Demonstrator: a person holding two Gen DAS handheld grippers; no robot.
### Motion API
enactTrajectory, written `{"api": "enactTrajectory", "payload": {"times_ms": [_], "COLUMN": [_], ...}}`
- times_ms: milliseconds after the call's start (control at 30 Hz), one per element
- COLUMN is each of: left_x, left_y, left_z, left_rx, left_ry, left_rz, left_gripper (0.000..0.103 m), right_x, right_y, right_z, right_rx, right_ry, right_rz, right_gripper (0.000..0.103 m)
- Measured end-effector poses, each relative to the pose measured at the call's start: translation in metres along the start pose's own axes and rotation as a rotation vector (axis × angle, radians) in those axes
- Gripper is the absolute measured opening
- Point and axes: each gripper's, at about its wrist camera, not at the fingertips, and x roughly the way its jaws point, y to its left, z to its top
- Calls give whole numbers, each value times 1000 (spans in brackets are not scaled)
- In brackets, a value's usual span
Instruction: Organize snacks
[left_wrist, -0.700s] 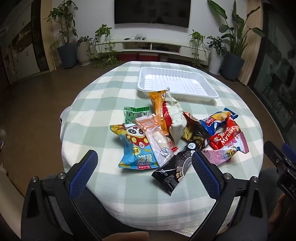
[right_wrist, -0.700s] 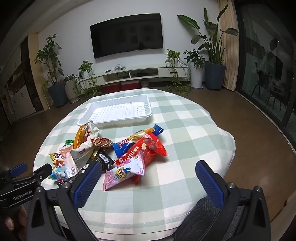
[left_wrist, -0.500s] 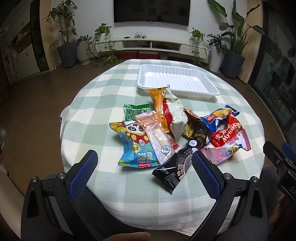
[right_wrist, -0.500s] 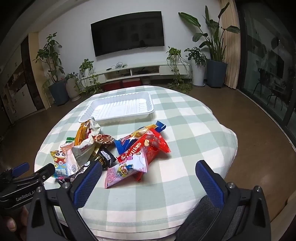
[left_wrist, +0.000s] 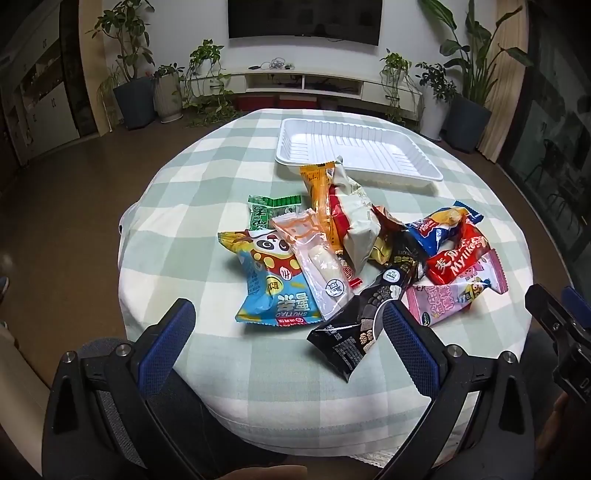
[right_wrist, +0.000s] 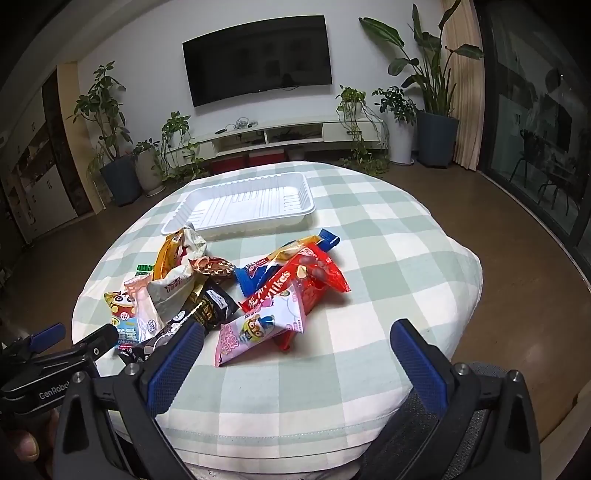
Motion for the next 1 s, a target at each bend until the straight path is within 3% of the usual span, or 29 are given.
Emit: {"api": "enactTrajectory", "payload": {"times_ms": [1000], "left_x": [14], "left_y": [4], "left_z": [-6], "left_rx": [-2], "left_ry": [32], "left_rz": [4], "left_gripper": [103], "right_x": [8], "right_y": [3], "right_z": [-10], "right_rx": [28], "right_ry": [42], "right_rz": [32], "right_gripper": [103]}}
